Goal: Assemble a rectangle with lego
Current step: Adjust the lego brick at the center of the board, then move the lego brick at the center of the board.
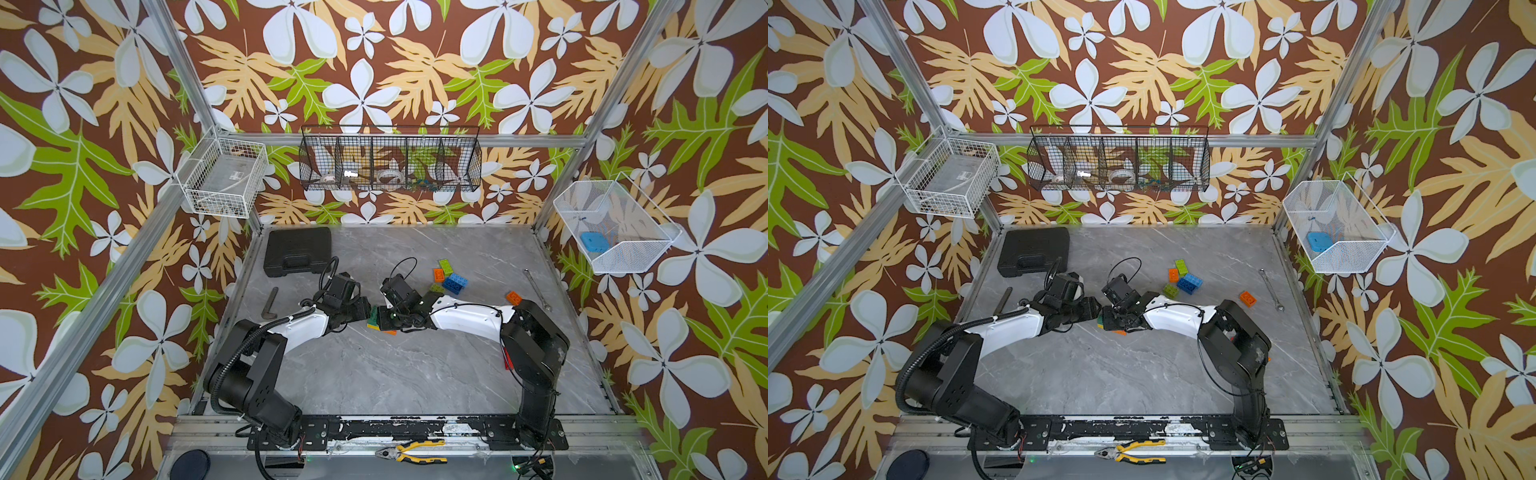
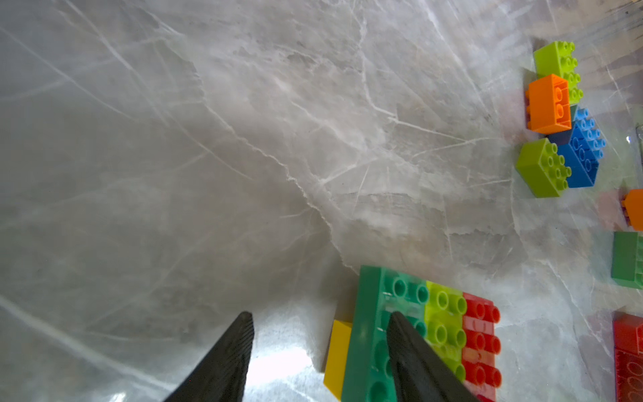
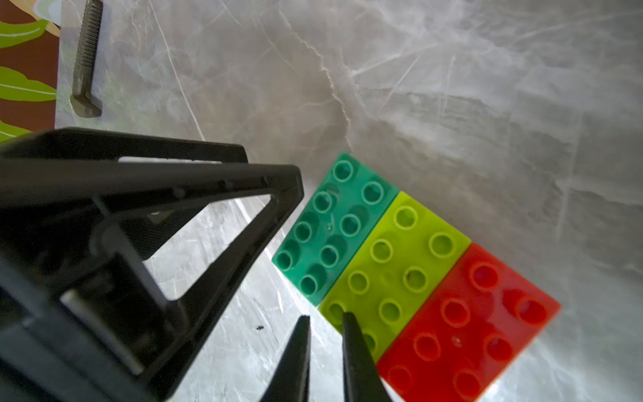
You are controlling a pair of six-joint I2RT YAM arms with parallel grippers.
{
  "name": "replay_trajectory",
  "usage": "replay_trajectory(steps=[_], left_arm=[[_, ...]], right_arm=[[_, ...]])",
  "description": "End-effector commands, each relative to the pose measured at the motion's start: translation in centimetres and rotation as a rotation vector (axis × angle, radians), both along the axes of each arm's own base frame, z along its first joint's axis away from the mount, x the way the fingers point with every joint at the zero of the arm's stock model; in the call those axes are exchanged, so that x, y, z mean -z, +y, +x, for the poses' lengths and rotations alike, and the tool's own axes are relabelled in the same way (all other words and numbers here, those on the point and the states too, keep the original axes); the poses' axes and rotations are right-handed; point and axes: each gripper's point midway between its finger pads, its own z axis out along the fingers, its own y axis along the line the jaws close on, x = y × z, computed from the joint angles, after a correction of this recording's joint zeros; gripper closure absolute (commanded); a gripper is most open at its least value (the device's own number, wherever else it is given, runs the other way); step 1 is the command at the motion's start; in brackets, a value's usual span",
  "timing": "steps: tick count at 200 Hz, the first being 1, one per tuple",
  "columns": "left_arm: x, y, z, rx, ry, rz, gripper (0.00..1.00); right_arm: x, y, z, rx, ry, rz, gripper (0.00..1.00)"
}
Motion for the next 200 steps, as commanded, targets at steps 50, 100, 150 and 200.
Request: replay_trajectory(steps=[50,100,150,200], left_arm=[[-0.2,0.3,-0.6,-0.009,-0.006,-0.004,0.36],[-0.8,0.4,-0.5,-0.016,-0.017,-0.009,0.36],[-2.1,0.7,-0.7,-0.021,-0.041,-0.002,0.34],[-3.9,1.6,-0.9,-0.041,-0.078,0.018,0.31]], right_arm=[[0.4,0.4,-1.6,-0.100,-0.053,-0.114,0.83],[-1.1,1.2,-1.9,-0.142,-0.068,-0.067,0.82],[-4.0,-3.1,-1.7,0.067,0.006,0.088,0.56],[-1.3,-6.5,-1.6,0.258,0.120,0.193,0.32]])
